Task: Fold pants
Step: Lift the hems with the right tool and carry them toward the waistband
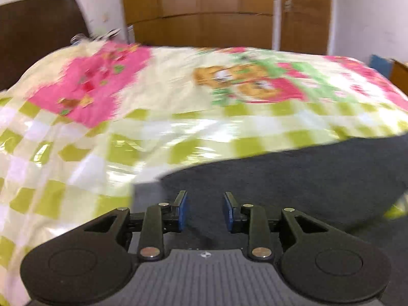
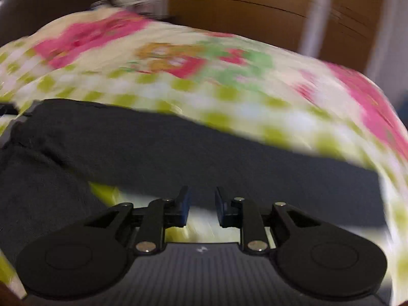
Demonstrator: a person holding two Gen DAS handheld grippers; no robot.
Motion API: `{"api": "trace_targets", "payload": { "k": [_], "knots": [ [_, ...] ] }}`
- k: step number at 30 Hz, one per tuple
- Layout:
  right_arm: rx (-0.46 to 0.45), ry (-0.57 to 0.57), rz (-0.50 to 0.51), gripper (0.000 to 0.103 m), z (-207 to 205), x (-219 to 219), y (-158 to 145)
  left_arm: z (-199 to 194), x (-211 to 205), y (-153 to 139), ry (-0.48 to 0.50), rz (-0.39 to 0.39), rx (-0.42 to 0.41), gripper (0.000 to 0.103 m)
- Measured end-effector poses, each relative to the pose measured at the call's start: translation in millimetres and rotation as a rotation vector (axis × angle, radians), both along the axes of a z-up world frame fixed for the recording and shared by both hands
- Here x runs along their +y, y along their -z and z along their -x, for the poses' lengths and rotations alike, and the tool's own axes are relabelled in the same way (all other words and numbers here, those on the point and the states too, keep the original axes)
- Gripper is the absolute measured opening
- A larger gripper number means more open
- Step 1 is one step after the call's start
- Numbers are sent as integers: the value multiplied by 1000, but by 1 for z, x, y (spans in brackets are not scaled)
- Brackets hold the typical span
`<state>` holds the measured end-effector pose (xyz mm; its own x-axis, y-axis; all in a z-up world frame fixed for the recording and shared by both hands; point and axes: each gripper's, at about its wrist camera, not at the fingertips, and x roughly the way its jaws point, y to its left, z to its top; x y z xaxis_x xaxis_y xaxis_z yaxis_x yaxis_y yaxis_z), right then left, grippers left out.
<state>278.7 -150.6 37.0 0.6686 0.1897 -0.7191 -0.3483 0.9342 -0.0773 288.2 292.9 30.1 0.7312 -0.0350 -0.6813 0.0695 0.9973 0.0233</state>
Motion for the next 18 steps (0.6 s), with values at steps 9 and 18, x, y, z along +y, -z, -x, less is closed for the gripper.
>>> {"api": "trace_targets", "payload": {
  "k": [9, 18],
  "knots": [
    [-22, -282, 167, 42, -131, 82, 37, -64, 38, 43, -35, 12, 141, 59],
    [85, -374, 272, 48, -148, 98, 68, -76, 33, 56, 28, -22, 212, 66]
  ]
}}
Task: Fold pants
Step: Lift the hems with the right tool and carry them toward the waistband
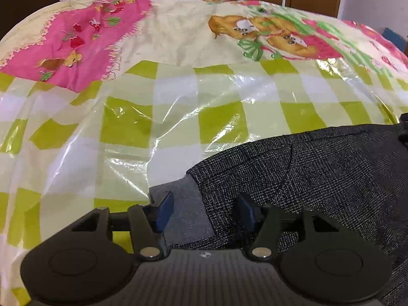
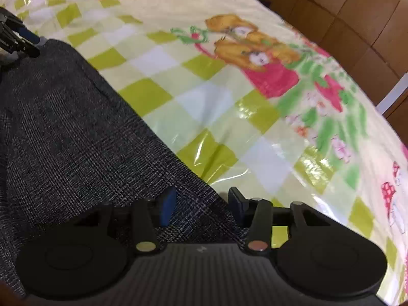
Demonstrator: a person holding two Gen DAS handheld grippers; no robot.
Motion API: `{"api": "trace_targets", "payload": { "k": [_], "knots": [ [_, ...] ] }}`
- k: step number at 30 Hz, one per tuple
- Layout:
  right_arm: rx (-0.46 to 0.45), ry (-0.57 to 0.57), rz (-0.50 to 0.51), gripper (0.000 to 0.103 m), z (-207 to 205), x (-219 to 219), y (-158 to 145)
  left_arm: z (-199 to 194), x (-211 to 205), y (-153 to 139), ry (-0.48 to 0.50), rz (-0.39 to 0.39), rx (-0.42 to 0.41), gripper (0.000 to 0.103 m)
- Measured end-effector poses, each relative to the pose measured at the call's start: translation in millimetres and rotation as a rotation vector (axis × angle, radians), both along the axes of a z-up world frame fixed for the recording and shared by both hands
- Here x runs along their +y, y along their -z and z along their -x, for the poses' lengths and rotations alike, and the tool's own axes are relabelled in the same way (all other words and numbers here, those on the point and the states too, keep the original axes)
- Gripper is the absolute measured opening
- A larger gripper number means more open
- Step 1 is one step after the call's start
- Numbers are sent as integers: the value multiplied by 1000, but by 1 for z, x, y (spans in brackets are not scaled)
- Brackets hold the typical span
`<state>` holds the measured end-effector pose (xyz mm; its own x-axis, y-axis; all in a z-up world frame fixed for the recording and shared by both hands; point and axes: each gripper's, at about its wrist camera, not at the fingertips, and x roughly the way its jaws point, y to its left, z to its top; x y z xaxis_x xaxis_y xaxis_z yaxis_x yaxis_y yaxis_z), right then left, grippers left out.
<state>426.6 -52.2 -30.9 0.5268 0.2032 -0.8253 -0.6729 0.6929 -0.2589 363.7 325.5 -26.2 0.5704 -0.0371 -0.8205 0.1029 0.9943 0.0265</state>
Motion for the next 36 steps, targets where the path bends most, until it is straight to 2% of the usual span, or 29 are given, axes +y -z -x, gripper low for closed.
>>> {"api": "trace_targets", "payload": {
  "k": [1, 3, 6, 8, 10, 12, 13, 14, 16, 19, 20, 21, 23, 24, 26, 30, 31, 33, 36],
  "knots": [
    [8, 2, 16, 51, -2, 2, 4, -1, 1, -1, 2, -3, 5, 66],
    [4, -6, 39, 51, -2, 6, 10, -1, 3, -3, -3, -24, 11, 56],
    [-6, -4, 50, 46, 0, 9, 15, 2, 6, -1, -11, -10, 16, 46],
    [10, 0, 26, 31, 1, 8, 16, 1, 3, -3, 4, -16, 14, 34],
    [20, -8, 15, 12, 5, 10, 14, 0, 2, -4, 19, -10, 14, 29],
    [7, -14, 26, 9, 10, 14, 15, -1, 0, -7, 25, -23, 7, 27],
    [-1, -12, 28, 6, 12, 15, 14, -1, -1, -9, 23, -28, -6, 19],
    [-7, -5, 20, 5, 14, 15, 11, 0, 0, -13, 18, -29, -24, 17],
    [-26, 19, -22, 4, 17, 10, 2, -1, 6, -20, 0, -7, -52, 17],
    [-52, 39, -78, 4, 23, 3, -11, -2, 16, -27, 13, 81, -67, 19],
    [-56, 42, -87, 4, 24, 2, -13, -5, 17, -25, 26, 98, -38, 30],
    [-59, 44, -93, 4, 25, 2, -14, -10, 16, -21, 30, 93, -7, 34],
    [-56, 40, -84, 4, 25, 3, -13, -19, 10, -11, 30, 20, 26, 47],
    [-52, 38, -79, 4, 24, 4, -11, -24, 6, -7, 42, -10, 28, 49],
    [-48, 38, -71, 4, 23, 5, -7, -31, 0, -6, 53, -50, 13, 62],
    [-40, 17, -39, 6, 21, 8, 1, -42, -3, -2, 82, -92, 39, 67],
    [-38, 14, -37, 8, 21, 7, 2, -44, -1, -1, 94, -83, 54, 68],
    [-38, 8, -42, 12, 19, 6, 1, -46, 2, 4, 92, -103, 77, 76],
    [-28, -7, -25, 24, 12, 8, 7, -44, 5, 8, 57, -75, 81, 75]
  ]
}}
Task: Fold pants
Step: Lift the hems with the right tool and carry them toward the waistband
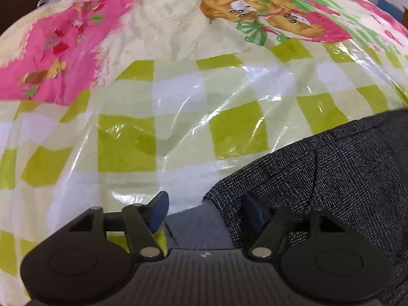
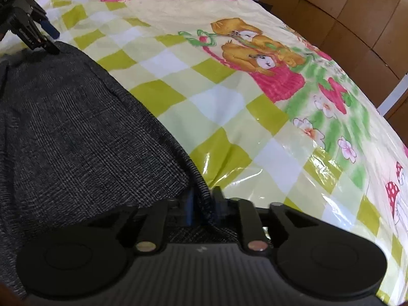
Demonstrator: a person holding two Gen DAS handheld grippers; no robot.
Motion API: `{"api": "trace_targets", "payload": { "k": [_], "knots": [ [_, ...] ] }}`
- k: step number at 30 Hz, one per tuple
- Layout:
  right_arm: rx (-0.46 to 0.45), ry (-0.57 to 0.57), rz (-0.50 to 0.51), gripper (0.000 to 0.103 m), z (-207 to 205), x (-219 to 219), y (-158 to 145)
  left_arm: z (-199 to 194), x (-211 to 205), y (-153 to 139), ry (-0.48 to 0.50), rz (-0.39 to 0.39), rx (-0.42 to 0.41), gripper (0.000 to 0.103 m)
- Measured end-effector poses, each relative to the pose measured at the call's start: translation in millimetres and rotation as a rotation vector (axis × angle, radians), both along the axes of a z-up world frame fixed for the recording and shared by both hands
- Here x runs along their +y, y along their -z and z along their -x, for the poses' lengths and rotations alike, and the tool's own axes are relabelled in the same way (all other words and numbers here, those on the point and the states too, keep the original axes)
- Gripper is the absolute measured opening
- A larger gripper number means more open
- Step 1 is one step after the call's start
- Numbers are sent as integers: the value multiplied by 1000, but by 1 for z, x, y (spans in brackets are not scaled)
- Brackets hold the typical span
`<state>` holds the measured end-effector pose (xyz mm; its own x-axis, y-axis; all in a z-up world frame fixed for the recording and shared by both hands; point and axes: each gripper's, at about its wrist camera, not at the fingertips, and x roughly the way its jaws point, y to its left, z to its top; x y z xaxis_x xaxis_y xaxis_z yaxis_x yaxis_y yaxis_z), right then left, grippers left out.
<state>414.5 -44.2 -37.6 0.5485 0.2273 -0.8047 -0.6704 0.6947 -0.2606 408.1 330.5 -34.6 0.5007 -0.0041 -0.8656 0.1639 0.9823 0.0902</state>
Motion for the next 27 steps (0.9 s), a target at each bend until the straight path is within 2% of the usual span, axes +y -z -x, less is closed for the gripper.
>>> {"api": "trace_targets", "payload": {
  "k": [1, 2, 3, 4, 5, 6, 8, 11, 14, 18, 21, 24, 27],
  "knots": [
    [-1, -8, 10, 29, -2, 2, 4, 3, -2, 0, -1, 4, -6, 67],
    [7, -10, 27, 29, -5, 3, 8, 8, -5, 0, 15, 3, -18, 56],
    [17, -12, 32, 28, -7, 4, 11, 11, -8, -1, 27, -4, -24, 50],
    [17, -5, 26, 25, -8, 3, 12, 14, -11, -1, 31, -13, -26, 40],
    [21, 7, 21, 22, -9, 3, 13, 16, -14, -3, 34, -25, -29, 36],
    [29, 14, 14, 11, -8, 3, 12, 19, -17, -3, 41, -44, -31, 35],
    [26, 21, 26, 5, -4, 6, 9, 24, -21, -8, 46, -67, -35, 28],
    [-8, 13, 21, 4, 10, 5, -7, 39, -19, -28, 40, -39, -75, 24],
    [-66, 22, -60, 3, 33, -7, -46, 70, -13, -59, 43, 20, -148, 23],
    [-150, -12, -163, 3, 105, -25, -109, 143, -7, -89, 56, 88, -229, 23],
    [-182, -72, -190, 3, 177, -29, -139, 204, -4, -88, 36, 123, -251, 23],
    [-158, -128, -166, 4, 247, -27, -129, 251, 1, -63, -18, 134, -221, 23],
    [-24, -114, -161, 4, 279, -22, -87, 273, 3, -28, -102, 130, -154, 16]
  ]
}}
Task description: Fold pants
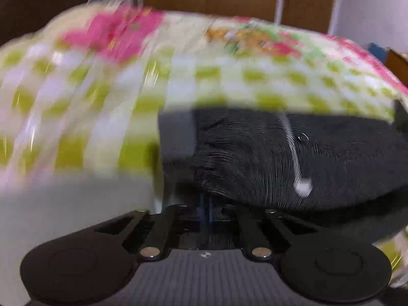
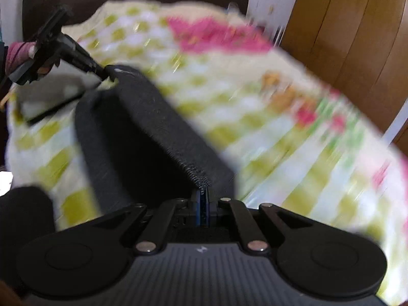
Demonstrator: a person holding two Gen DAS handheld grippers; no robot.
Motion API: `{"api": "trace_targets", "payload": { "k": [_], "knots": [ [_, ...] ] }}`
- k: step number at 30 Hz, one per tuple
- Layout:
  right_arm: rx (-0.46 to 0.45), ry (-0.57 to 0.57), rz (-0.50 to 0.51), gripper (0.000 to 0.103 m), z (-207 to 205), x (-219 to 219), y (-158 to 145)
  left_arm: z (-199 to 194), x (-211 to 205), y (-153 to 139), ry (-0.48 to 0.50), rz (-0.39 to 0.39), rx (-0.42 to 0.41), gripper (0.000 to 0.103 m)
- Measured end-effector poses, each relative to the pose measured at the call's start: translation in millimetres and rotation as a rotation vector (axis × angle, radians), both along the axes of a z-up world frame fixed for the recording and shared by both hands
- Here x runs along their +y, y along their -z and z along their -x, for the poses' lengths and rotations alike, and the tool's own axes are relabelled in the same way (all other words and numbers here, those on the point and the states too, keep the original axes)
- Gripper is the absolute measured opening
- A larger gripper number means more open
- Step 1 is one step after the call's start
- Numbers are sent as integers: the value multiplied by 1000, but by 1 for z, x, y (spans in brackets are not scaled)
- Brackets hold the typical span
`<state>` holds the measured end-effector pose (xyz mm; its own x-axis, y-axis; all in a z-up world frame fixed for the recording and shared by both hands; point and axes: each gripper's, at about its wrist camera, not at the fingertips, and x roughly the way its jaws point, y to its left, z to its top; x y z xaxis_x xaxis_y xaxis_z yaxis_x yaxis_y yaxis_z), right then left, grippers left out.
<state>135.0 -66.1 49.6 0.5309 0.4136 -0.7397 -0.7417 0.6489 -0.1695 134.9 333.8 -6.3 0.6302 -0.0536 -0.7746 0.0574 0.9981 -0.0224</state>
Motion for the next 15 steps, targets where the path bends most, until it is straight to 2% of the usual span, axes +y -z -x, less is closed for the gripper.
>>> {"api": "trace_targets", "payload": {
  "k": [2, 6, 11, 12, 15],
  "knots": [
    [74, 4, 40, 4, 12, 8, 34, 8, 1, 15, -31, -28, 9, 16],
    [107, 27, 77, 4, 22, 18, 60, 14, 7, 8, -60, -3, -41, 16],
    [98, 66, 44, 4, 13, 16, 43, 19, 6, -10, -17, -11, -116, 16],
    [107, 91, 15, 4, 10, 12, 35, 25, 4, -11, 4, -44, -130, 16],
    [120, 123, -28, 4, 8, 5, 21, 33, -18, -6, 123, -155, -135, 27]
  ]
}}
